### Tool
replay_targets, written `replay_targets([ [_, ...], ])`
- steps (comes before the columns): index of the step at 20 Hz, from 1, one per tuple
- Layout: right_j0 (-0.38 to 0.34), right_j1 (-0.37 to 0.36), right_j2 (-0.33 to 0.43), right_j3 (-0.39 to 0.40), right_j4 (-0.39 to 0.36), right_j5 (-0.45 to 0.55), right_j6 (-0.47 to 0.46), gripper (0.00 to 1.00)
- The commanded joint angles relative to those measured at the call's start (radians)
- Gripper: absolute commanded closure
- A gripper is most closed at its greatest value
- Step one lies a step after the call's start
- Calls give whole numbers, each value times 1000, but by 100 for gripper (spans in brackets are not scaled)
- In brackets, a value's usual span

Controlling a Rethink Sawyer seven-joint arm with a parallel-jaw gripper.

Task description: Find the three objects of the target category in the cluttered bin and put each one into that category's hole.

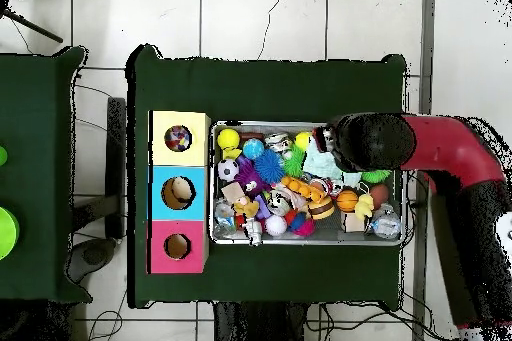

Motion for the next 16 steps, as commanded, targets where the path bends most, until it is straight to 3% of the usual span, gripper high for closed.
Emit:
replay_targets([
  [1, 126, -49, -44, 136, -35, -65, 102, 0],
  [5, 166, -79, -72, 180, -29, -166, 183, 0],
  [9, 228, -64, -111, 181, -28, -135, 175, 0],
  [11, 228, -56, -120, 217, -9, -235, 228, 0],
  [13, 261, -36, -175, 199, -4, -181, 252, 0],
  [16, 277, -4, -214, 166, 6, -71, 185, 0],
])
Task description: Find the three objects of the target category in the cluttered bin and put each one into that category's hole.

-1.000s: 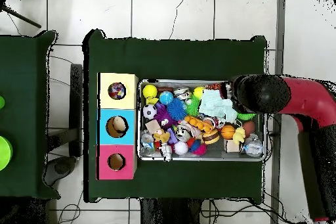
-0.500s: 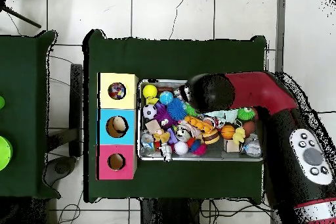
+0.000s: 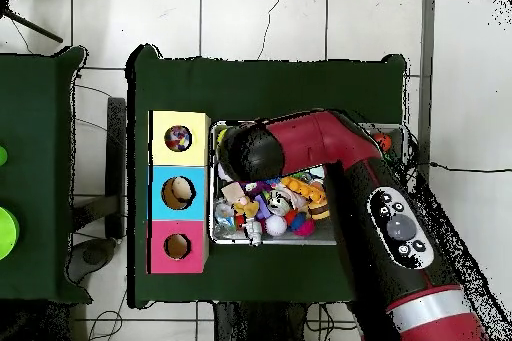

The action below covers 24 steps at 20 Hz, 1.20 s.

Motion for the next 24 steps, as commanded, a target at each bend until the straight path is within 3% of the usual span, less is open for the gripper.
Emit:
replay_targets([
  [1, 11, 61, -159, 40, 5, 121, 169, 0],
  [3, 11, 72, -185, 37, 5, 160, 144, 0],
  [13, -57, 54, -206, 105, 37, 119, 63, 0],
  [24, -108, 35, -225, 244, 46, -19, 112, 0],
])
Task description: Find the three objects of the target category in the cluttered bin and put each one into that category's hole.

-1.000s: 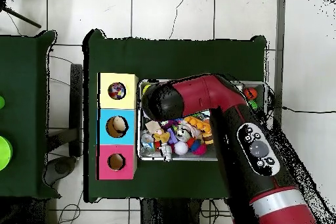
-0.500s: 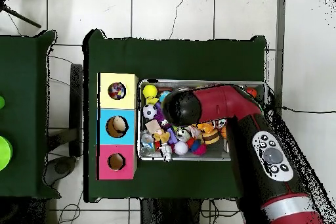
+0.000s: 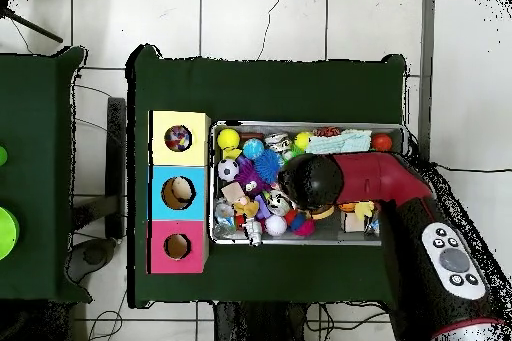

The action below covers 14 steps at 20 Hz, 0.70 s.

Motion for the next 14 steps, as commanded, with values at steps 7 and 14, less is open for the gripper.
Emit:
replay_targets([
  [7, 0, 11, -71, 214, 5, -123, 155, 0],
  [14, 38, 68, -101, 178, -4, -188, 177, 0],
])
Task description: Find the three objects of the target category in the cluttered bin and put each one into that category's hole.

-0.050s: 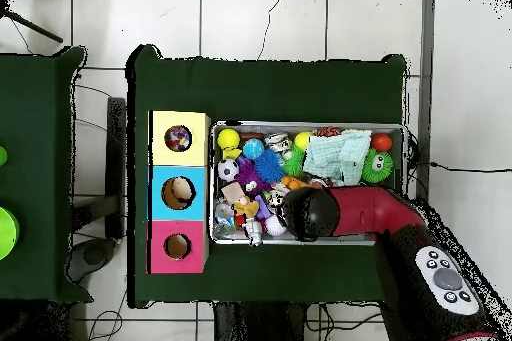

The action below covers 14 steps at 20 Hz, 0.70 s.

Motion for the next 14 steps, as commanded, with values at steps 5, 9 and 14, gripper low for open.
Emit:
replay_targets([
  [5, 50, 106, -47, -30, -7, -123, 153, 0],
  [9, 57, 112, -53, -92, 2, -80, 113, 0],
  [14, 68, 137, -61, -155, 12, -49, 100, 0],
])
